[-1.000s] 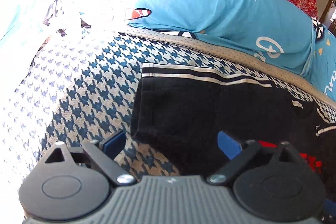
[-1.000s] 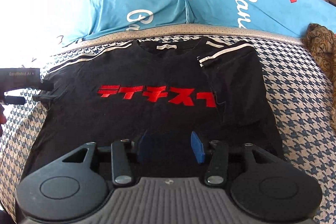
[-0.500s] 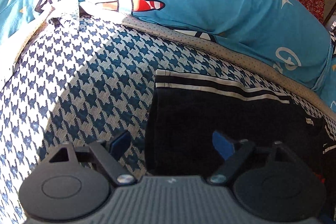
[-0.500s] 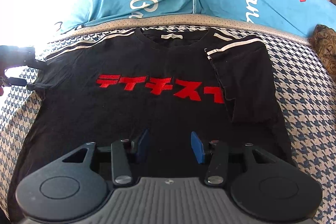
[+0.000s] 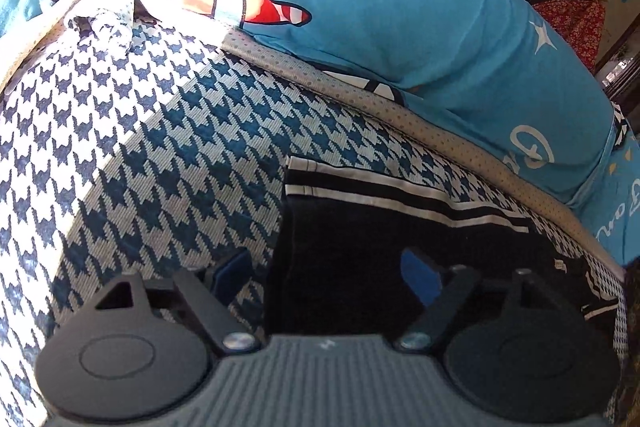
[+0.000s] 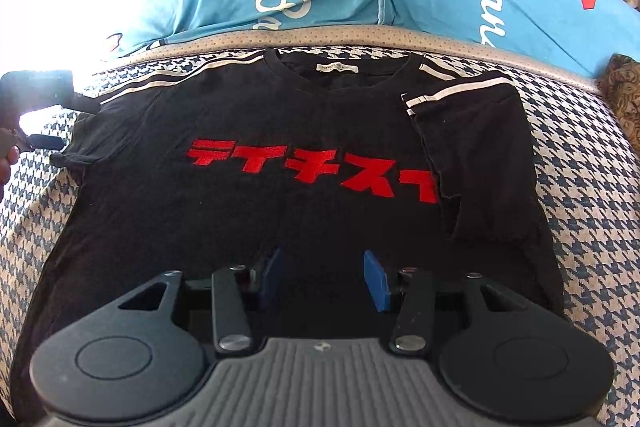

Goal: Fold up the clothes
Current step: 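Grasp the T-shirt's opposite side edge with the left gripper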

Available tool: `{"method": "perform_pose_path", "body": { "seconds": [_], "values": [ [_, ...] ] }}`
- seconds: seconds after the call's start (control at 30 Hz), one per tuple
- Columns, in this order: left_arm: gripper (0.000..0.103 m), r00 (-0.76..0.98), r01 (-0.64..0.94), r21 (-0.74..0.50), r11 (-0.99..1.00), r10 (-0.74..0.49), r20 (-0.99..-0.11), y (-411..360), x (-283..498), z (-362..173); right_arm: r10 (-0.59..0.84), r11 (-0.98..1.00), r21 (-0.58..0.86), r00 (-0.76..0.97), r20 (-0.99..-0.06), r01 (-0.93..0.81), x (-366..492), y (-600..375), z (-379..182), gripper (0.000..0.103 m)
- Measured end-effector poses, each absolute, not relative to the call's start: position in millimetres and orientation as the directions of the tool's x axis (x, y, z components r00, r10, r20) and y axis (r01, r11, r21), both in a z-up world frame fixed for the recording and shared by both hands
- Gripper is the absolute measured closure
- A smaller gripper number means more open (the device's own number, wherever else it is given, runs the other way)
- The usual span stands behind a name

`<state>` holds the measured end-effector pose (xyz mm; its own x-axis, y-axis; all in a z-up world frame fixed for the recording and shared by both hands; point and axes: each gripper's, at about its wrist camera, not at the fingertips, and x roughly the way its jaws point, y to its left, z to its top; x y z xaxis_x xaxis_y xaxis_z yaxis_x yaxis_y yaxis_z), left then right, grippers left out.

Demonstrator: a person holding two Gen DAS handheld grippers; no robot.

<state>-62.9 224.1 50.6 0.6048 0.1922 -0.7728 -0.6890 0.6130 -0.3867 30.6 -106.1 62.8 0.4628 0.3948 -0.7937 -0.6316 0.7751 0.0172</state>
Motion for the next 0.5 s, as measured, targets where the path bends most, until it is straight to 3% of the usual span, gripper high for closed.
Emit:
{"method": "perform_pose_path", "body": {
  "seconds": [0.3,0.4,0.5],
  "values": [
    [0.053,0.611,-0.658,-0.364,0.66,0.185,-0.769,215.4,-52.7,48.8,0.4,0.763,0.014,0.456,-0.795,-0.646,29.0,-101.8,62.3,0.058],
    [0.065,0.598,-0.677,-0.348,0.648,0.209,-0.774,216.1,-53.4,48.4,0.399,0.767,0.016,0.458,-0.794,-0.641,30.1,-102.6,62.6,0.058],
    [0.085,0.6,-0.689,-0.369,0.624,0.204,-0.774,220.6,-57.7,47.0,0.399,0.769,0.017,0.46,-0.793,-0.639,30.3,-103.4,62.8,0.058]
  ]
}}
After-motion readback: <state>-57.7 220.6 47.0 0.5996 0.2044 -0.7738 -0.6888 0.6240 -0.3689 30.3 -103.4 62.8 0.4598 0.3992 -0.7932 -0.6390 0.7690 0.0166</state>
